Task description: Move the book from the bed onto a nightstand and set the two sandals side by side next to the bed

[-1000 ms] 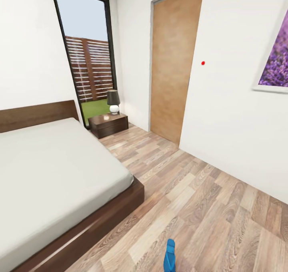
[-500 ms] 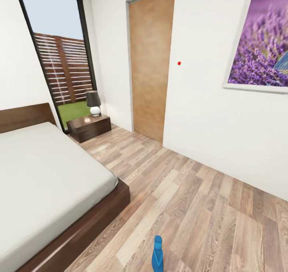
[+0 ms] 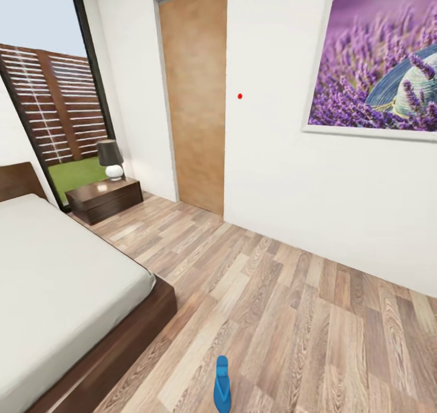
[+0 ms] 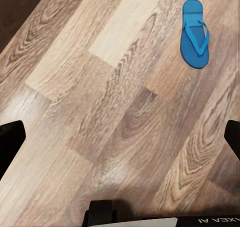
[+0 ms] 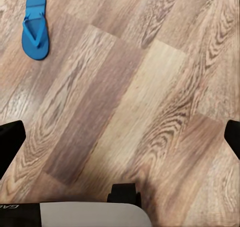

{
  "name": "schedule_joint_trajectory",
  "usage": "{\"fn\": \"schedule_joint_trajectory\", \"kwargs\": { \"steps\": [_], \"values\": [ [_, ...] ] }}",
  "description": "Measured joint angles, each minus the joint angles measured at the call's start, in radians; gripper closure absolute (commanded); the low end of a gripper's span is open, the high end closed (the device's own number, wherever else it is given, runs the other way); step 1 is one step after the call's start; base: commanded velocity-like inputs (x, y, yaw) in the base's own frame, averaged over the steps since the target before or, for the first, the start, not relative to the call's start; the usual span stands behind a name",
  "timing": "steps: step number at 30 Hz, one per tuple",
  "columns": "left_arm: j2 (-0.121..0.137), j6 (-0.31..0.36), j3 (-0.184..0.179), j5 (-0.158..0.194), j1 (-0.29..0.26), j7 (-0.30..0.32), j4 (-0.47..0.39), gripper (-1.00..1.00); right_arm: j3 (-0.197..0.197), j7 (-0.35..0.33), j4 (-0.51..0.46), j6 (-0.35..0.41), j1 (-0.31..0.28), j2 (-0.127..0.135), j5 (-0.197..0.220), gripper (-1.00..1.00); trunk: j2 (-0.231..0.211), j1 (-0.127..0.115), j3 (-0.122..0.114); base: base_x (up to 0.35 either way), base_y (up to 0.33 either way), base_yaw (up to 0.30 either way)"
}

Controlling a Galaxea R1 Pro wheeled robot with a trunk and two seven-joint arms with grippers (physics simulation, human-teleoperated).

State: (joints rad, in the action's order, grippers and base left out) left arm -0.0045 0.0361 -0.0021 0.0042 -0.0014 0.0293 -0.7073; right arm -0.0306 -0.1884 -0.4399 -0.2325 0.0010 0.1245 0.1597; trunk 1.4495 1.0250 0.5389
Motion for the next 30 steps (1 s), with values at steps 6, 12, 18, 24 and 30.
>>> {"fn": "schedule_joint_trajectory", "kwargs": {
  "steps": [6, 12, 18, 24, 30],
  "values": [
    [0.000, 0.000, 0.000, 0.000, 0.000, 0.000, 0.000, -1.00, 0.000, 0.000, 0.000, 0.000, 0.000, 0.000, 0.000, -1.00, 0.000, 0.000, 0.000, 0.000, 0.000, -0.280],
    [0.000, 0.000, 0.000, 0.000, 0.000, 0.000, 0.000, -1.00, 0.000, 0.000, 0.000, 0.000, -0.001, 0.000, 0.000, -1.00, 0.000, 0.000, 0.000, 0.000, 0.000, -0.271],
    [0.000, 0.000, 0.000, 0.000, 0.000, 0.000, 0.000, -1.00, 0.000, 0.000, 0.000, 0.000, 0.000, 0.000, 0.000, -1.00, 0.000, 0.000, 0.000, 0.000, 0.000, -0.262],
    [0.000, 0.000, 0.000, 0.000, 0.000, 0.000, 0.000, -1.00, 0.000, 0.000, 0.000, 0.000, 0.000, 0.000, 0.000, -1.00, 0.000, 0.000, 0.000, 0.000, 0.000, -0.180],
    [0.000, 0.000, 0.000, 0.000, 0.000, 0.000, 0.000, -1.00, 0.003, 0.001, 0.000, 0.000, -0.001, -0.001, 0.000, -1.00, 0.000, 0.000, 0.000, 0.000, 0.000, -0.030]
  ]
}}
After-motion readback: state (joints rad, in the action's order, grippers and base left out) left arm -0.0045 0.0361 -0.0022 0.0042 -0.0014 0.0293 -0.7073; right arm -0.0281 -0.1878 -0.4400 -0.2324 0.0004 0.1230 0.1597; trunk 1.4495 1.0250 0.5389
